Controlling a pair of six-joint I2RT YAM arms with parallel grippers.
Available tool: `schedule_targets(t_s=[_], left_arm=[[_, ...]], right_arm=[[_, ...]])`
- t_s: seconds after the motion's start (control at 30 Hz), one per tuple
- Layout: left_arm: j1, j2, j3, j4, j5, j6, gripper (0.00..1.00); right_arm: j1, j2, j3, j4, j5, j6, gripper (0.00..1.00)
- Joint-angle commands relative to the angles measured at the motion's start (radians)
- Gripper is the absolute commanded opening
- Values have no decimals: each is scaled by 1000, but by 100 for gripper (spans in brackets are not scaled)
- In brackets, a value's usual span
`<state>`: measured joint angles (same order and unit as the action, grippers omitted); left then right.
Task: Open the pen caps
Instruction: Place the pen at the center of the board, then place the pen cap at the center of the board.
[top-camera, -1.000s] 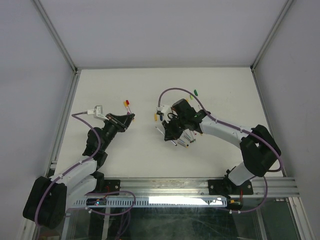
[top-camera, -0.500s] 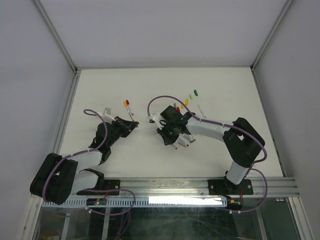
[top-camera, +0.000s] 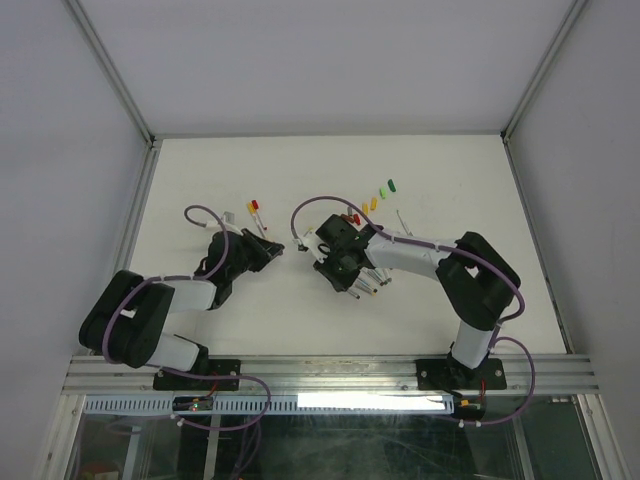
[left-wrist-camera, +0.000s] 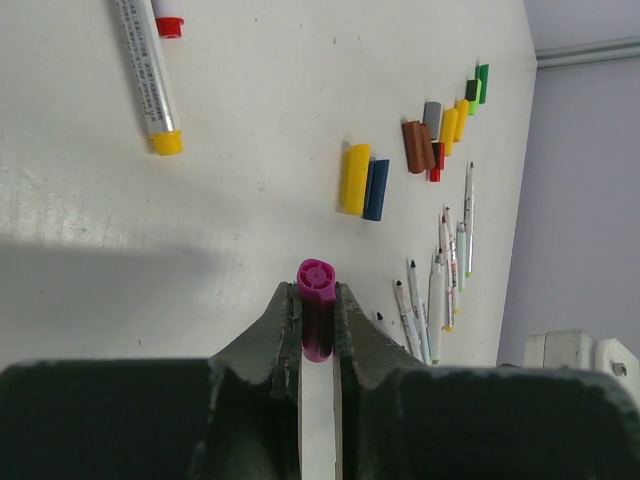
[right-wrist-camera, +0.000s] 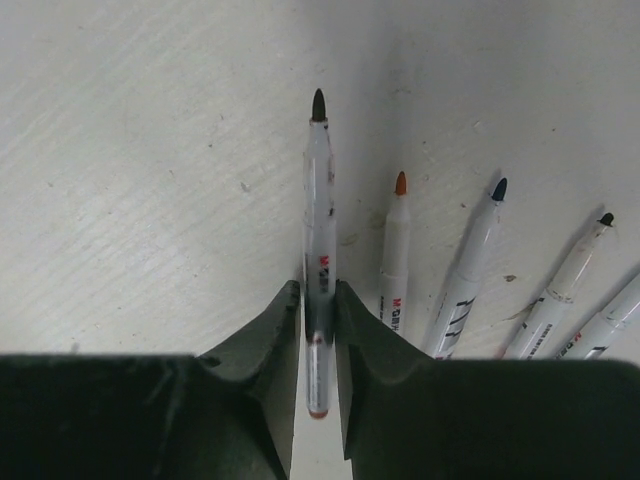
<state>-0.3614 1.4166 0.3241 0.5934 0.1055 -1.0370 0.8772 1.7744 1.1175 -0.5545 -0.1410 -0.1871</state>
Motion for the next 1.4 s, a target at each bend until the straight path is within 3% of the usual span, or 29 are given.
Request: schedule_targets(t_s=[0.0, 0.43, 0.9, 1.2, 1.37], left_arm=[[-25, 30, 55, -2, -20, -16, 0], [-71, 91, 133, -87, -82, -15, 0], [-166, 268, 447, -528, -271, 73, 0], [-182, 344, 540, -613, -303, 95, 23], [-183, 341, 545, -616, -308, 103, 29]], right_arm=[[6, -4, 44, -6, 23, -14, 23], [3, -32, 55, -13, 1, -15, 27], [-105, -157, 60, -15, -145, -29, 37], [-160, -203, 53, -4, -184, -31, 39], [-166, -207, 51, -2, -191, -31, 39]])
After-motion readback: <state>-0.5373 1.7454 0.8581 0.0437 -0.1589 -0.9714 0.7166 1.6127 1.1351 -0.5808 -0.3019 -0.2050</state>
